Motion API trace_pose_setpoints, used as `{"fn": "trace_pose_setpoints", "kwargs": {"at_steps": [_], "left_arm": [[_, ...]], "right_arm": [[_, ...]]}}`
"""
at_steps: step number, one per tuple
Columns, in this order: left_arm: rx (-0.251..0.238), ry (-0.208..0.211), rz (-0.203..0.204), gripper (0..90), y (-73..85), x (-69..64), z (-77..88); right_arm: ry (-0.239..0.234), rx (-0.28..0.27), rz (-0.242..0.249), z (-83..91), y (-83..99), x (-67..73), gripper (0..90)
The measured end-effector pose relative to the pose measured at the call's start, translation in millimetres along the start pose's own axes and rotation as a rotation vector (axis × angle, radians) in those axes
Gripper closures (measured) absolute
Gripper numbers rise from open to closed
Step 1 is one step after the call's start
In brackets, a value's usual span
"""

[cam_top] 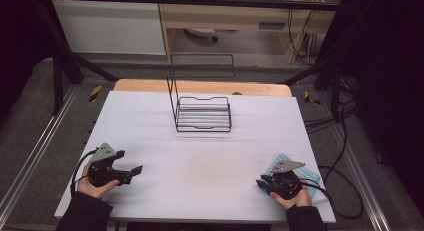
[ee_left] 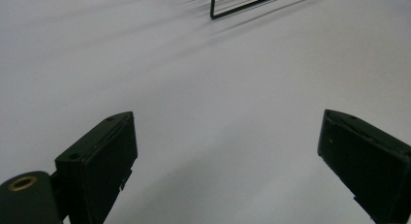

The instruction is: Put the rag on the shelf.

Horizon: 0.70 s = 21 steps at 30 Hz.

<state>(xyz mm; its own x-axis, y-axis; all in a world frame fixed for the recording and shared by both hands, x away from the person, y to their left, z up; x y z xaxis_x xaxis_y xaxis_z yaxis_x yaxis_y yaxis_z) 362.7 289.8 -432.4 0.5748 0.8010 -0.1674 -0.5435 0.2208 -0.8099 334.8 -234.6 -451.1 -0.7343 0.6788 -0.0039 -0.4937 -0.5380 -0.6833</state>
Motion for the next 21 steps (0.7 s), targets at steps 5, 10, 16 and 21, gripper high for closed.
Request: {"fn": "trace_pose_setpoints", "kwargs": {"at_steps": [5,10,16,21], "left_arm": [[0.002,-0.001,-0.001,7.3,-0.1,0.3,0.0],[0.002,-0.001,0.001,7.4,-0.2,0.9,0.0],[0.002,-0.002,0.003,7.5,-0.3,0.9,-0.3],[0.003,-0.003,0.005,7.5,-0.1,1.3,-0.4]], "right_arm": [[0.001,-0.010,-0.002,0.8,-0.6,-1.0,81.1],[-0.007,-0.026,0.000,3.8,-4.0,-2.6,84.7],[-0.041,-0.085,0.031,1.7,-18.2,6.0,85.2],[-0.082,-0.117,0.059,-8.1,-33.9,16.8,85.2]]}}
Point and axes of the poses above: each handheld gripper's, and its own axes: z roughly backward along the jaws, y roughly out of its underside, x roughly to its left, the point moved 1 cm from there along -z, roughly forward along the jaws, and after that the axes turned 6 degrees about z, right-handed, at the moved point
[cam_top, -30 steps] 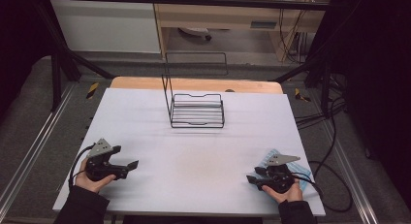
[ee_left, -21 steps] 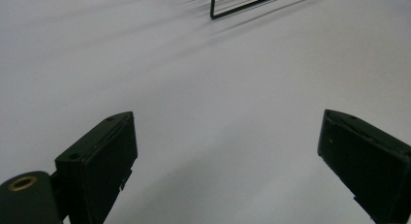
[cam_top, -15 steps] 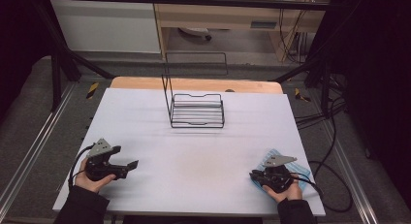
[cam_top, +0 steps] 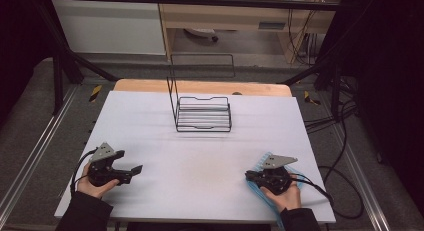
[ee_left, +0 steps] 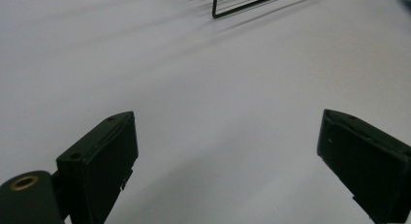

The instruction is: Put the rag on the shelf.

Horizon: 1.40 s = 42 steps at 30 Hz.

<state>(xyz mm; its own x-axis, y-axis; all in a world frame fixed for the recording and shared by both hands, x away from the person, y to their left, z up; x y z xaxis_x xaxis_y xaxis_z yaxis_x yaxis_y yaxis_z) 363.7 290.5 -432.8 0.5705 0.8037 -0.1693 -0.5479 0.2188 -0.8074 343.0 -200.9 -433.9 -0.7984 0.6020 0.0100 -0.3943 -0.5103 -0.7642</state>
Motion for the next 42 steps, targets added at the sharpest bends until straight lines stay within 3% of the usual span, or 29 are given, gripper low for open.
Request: {"fn": "trace_pose_setpoints", "kwargs": {"at_steps": [11,14,17,19,24,25,26,27,29,32,33,35,38,39,42], "left_arm": [[-0.001,-0.003,0.001,7.5,-0.1,0.4,0.3],[0.001,-0.002,-0.001,7.5,-0.1,0.3,0.4],[0.004,-0.001,0.002,7.5,0.0,0.4,0.1],[0.008,-0.002,0.001,7.5,0.2,0.7,0.1],[0.009,-0.004,0.003,7.5,0.2,1.3,0.1],[0.009,-0.005,0.004,7.5,0.2,1.4,0.1],[0.009,-0.005,0.005,7.6,0.1,1.6,0.3],[0.008,-0.006,0.005,7.6,0.1,1.7,0.4],[0.007,-0.008,0.007,7.7,0.1,1.8,0.7],[0.007,-0.010,0.012,7.9,0.2,2.4,0.7],[0.009,-0.011,0.012,8.4,0.6,2.8,0.7],[0.008,-0.010,0.012,8.5,0.7,3.0,0.7],[0.009,-0.010,0.012,8.6,0.8,3.2,0.4],[0.010,-0.010,0.012,8.8,0.8,3.3,0.3],[0.012,-0.008,0.011,8.9,1.0,3.3,0.0]], "right_arm": [[-0.101,-0.019,0.041,-26.0,-21.0,23.7,84.9],[-0.105,-0.004,0.039,-29.0,-20.1,25.0,84.2],[-0.111,-0.001,0.024,-31.3,-19.2,25.4,79.7],[-0.125,-0.009,0.011,-28.8,-20.9,24.3,69.7],[-0.097,-0.096,-0.025,-15.1,-29.5,17.3,49.4],[-0.097,-0.096,-0.025,-15.1,-29.5,17.3,49.4],[-0.082,-0.106,-0.031,-12.3,-31.5,14.1,45.5],[-0.033,-0.106,-0.050,-7.1,-35.3,5.6,38.1],[0.020,-0.101,-0.073,-4.0,-38.5,-5.1,34.3],[0.056,-0.101,-0.102,-3.9,-40.2,-16.8,34.2],[0.107,-0.070,-0.126,-6.9,-40.0,-28.8,37.3],[0.142,-0.042,-0.134,-11.8,-37.0,-40.5,42.2],[0.160,-0.025,-0.164,-16.9,-32.7,-50.6,48.4],[0.156,-0.005,-0.190,-22.3,-27.6,-58.0,54.4],[0.158,0.023,-0.186,-31.2,-21.4,-61.6,60.0]]}}
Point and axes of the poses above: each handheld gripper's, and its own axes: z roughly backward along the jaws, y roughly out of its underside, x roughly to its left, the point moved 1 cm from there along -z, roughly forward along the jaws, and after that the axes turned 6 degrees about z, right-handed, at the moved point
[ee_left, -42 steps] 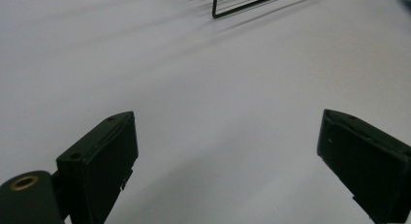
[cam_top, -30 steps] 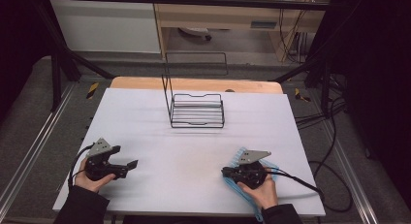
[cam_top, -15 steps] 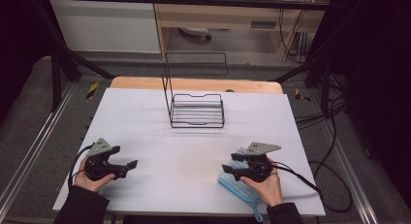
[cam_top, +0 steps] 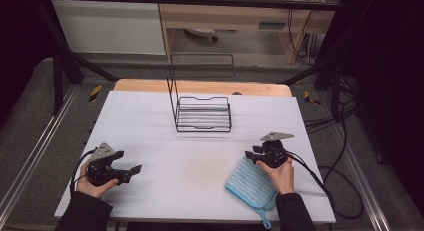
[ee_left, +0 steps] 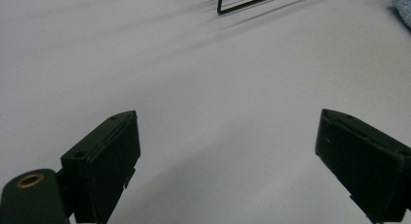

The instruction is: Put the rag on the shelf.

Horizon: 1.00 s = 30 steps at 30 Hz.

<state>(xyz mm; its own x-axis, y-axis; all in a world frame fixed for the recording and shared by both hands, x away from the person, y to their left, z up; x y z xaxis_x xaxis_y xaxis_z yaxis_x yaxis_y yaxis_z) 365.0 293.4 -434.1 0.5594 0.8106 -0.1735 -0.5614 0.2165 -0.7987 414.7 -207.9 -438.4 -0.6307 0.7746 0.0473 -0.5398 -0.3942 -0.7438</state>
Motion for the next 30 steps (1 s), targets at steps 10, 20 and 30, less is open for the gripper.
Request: {"fn": "trace_pose_setpoints", "kwargs": {"at_steps": [10,20,30], "left_arm": [[-0.001,0.004,0.001,9.3,0.3,-0.3,-0.3],[-0.001,0.001,-0.002,9.3,0.0,-0.5,-0.3],[-0.002,-0.001,-0.004,9.2,-0.4,-0.5,0.3]], "right_arm": [[-0.014,0.046,-0.005,-15.2,6.7,1.5,74.8],[-0.085,-0.042,0.021,-11.0,-3.6,12.9,86.5],[-0.172,-0.060,0.133,-31.2,-27.8,47.4,86.5]]}}
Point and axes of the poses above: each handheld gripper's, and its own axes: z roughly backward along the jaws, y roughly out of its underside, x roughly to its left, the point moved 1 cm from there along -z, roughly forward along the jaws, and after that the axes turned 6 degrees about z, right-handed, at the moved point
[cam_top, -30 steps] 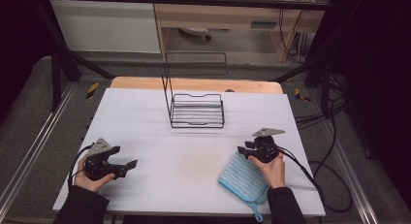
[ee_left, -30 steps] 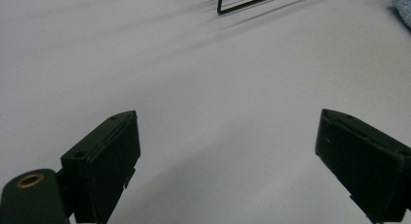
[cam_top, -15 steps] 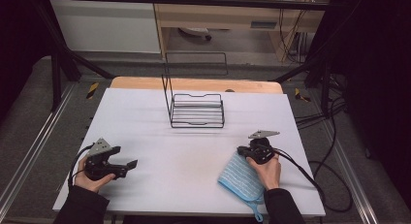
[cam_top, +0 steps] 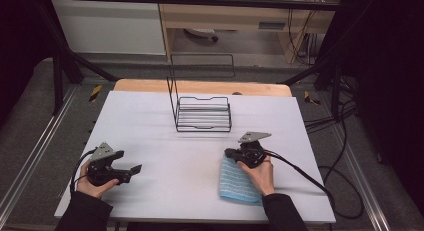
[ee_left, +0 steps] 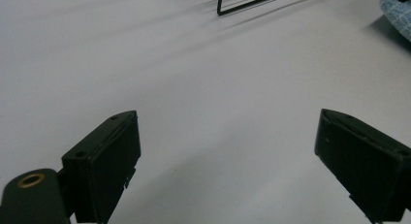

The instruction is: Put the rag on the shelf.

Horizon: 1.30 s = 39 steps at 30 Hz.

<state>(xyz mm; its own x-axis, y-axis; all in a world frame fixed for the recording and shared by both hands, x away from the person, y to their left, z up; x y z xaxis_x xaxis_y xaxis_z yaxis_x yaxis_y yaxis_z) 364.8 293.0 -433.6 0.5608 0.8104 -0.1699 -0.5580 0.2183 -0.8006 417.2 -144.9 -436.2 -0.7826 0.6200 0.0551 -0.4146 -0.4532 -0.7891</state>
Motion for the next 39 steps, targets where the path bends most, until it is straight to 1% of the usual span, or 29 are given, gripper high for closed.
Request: {"fn": "trace_pose_setpoints", "kwargs": {"at_steps": [1,2,7,8,10,12,13,14,15,17,18,20,22,23,24,25,26,27,28,29,30,31,32,34,35,36,39], "left_arm": [[0.000,0.000,0.001,9.2,0.0,0.0,0.0],[-0.001,0.000,0.000,9.2,0.0,0.0,0.1],[-0.001,-0.001,0.001,9.1,0.0,0.2,0.1],[-0.002,-0.001,0.002,9.1,0.0,0.3,0.1],[-0.002,-0.001,0.000,9.1,0.0,0.2,0.1],[-0.001,0.000,-0.001,9.1,0.0,0.0,-0.1],[-0.001,0.000,-0.001,9.1,0.1,-0.1,-0.2],[-0.001,0.000,-0.001,9.1,0.1,-0.1,-0.2],[-0.001,0.001,-0.001,9.1,0.1,-0.2,-0.2],[0.000,0.001,-0.001,9.0,0.1,0.1,-0.3],[0.000,0.001,-0.001,9.1,0.2,0.1,-0.3],[0.000,0.002,-0.001,9.1,0.2,0.1,-0.3],[-0.001,0.002,-0.001,9.1,0.2,0.1,-0.2],[-0.001,0.003,-0.001,9.1,0.3,0.1,-0.2],[-0.001,0.003,-0.002,9.0,0.3,0.0,-0.2],[-0.001,0.003,-0.002,9.0,0.4,0.1,-0.2],[-0.001,0.003,-0.001,9.0,0.5,0.2,-0.2],[0.000,0.001,-0.001,8.7,0.6,0.2,-0.3],[0.001,0.001,0.000,8.5,0.6,0.1,-0.3],[0.001,0.000,0.000,8.3,0.6,-0.1,-0.3],[0.001,0.000,-0.001,8.1,0.3,-0.6,-0.2],[0.001,0.000,-0.001,7.8,0.3,-0.6,-0.2],[0.002,0.000,0.000,7.6,0.3,-0.8,-0.4],[0.006,-0.003,0.001,7.5,0.5,-0.9,-1.2],[0.005,-0.004,0.004,7.4,0.7,-1.1,-1.8],[0.007,-0.004,0.006,7.4,0.8,-1.2,-1.9],[0.011,-0.005,0.004,7.2,0.6,-1.2,-1.8]], "right_arm": [[-0.005,0.005,0.012,-3.9,-2.1,1.8,86.5],[-0.005,0.005,0.012,-3.9,-2.1,1.8,86.5],[-0.032,0.021,0.028,-23.5,-11.6,11.0,86.6],[-0.032,0.024,0.034,-26.0,-13.1,12.0,86.6],[-0.044,0.023,0.036,-34.7,-20.4,15.8,86.7],[-0.045,0.025,0.035,-37.5,-23.3,17.4,86.7],[-0.052,0.024,0.036,-43.3,-28.6,19.6,86.7],[-0.052,0.024,0.036,-43.3,-28.6,19.6,86.7],[-0.060,0.027,0.030,-49.6,-33.4,21.8,86.8],[-0.063,0.029,0.023,-53.0,-35.3,23.0,86.8],[-0.063,0.036,0.019,-60.5,-37.9,24.7,86.8],[-0.058,0.055,0.018,-67.6,-38.3,25.5,86.5],[-0.054,0.058,0.021,-70.7,-37.8,25.5,85.7],[-0.048,0.058,0.022,-72.6,-37.3,25.4,83.0],[-0.041,0.048,0.026,-73.1,-36.9,25.3,77.9],[-0.032,0.030,0.040,-69.5,-38.2,25.7,63.4],[-0.032,0.030,0.040,-69.5,-38.2,25.7,63.4],[-0.014,0.014,0.063,-62.0,-41.1,27.5,50.7],[-0.008,0.004,0.066,-56.9,-42.6,28.8,44.6],[-0.004,-0.007,0.071,-51.1,-43.6,29.8,41.0],[-0.002,-0.011,0.071,-45.1,-43.7,31.5,38.8],[-0.002,-0.011,0.071,-45.1,-43.7,31.5,38.8],[-0.004,-0.013,0.078,-33.7,-40.7,35.9,35.7],[-0.012,-0.004,0.086,-22.7,-34.8,42.4,34.6],[-0.012,-0.001,0.094,-17.6,-31.1,46.0,34.7],[-0.012,-0.001,0.094,-17.6,-31.1,46.0,34.7],[-0.036,0.016,0.095,-4.1,-16.4,59.2,37.0]]}}
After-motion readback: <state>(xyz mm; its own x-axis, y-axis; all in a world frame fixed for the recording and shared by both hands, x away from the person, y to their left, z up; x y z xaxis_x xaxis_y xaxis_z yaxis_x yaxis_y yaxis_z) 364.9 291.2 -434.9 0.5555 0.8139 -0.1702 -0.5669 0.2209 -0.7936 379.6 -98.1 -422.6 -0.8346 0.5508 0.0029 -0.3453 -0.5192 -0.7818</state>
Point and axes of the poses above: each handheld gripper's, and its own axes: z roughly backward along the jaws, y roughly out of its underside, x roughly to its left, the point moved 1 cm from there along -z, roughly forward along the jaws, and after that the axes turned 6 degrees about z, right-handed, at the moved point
